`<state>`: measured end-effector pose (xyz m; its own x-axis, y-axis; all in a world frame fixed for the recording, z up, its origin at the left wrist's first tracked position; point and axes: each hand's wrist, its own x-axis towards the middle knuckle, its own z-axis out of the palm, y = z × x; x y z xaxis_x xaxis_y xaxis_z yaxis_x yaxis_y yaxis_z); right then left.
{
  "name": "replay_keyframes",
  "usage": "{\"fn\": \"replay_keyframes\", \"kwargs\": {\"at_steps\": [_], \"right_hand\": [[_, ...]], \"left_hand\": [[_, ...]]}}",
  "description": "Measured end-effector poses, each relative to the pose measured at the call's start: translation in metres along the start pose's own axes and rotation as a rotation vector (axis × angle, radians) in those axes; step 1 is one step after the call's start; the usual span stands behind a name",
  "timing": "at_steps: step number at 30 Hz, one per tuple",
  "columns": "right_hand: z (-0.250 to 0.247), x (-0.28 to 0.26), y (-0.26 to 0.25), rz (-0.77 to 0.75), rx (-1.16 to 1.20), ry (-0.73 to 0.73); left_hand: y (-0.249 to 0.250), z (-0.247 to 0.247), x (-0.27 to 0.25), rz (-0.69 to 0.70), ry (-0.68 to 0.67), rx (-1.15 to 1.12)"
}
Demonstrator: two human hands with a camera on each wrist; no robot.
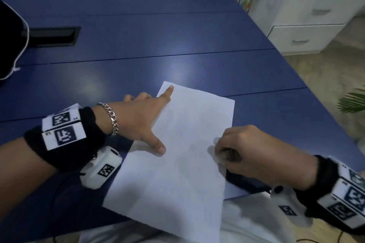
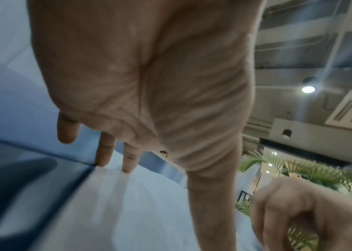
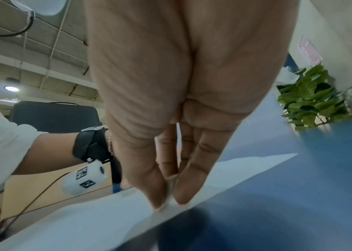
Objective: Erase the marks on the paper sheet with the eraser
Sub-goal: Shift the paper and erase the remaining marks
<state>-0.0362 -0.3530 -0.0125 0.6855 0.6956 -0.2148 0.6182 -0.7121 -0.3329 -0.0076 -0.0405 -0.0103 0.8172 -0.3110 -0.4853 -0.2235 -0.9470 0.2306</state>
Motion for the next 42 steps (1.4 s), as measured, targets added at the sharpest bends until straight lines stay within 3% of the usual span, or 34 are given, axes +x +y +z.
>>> {"fn": "replay_keyframes", "kwargs": {"at_steps": [5,9,11,15,20,25,30,34,42], "right_hand": [[-0.023,0.006,0.024,0.112,-0.059,0.018],[-0.044,0.023,0.023,0.126,-0.09,-0.056],[-0.052,0.042,0.013,0.083,-0.029,-0.01],[-0.041,0.094,-0.006,-0.018,-0.015,0.072],[-0.026,0.125,-0.009,-0.006,-0.082,0.116],[-0.02,0.111,-0.029,-0.214,-0.15,-0.086],[-0.035,0.129,0.0,-0.032,-0.125,0.106],[-0.022,0.118,-0.023,-0.143,-0.118,0.002],[-0.043,0.108,0.033,0.018,-0.033,0.097]], "left_hand": [[-0.005,0.009,-0.025,-0.035,-0.007,0.11],[-0.001,0.011,-0.022,-0.012,0.067,0.109],[0.002,0.009,-0.008,0.003,0.102,0.044],[0.009,0.018,0.02,0.013,-0.002,0.051],[0.012,0.033,0.028,-0.037,0.003,0.113],[0.009,0.033,0.029,-0.05,-0.001,0.137],[0.01,0.032,0.029,-0.054,-0.012,0.127],[0.009,0.033,0.03,-0.048,-0.009,0.134],[-0.005,0.009,0.032,-0.035,-0.023,0.205]]}}
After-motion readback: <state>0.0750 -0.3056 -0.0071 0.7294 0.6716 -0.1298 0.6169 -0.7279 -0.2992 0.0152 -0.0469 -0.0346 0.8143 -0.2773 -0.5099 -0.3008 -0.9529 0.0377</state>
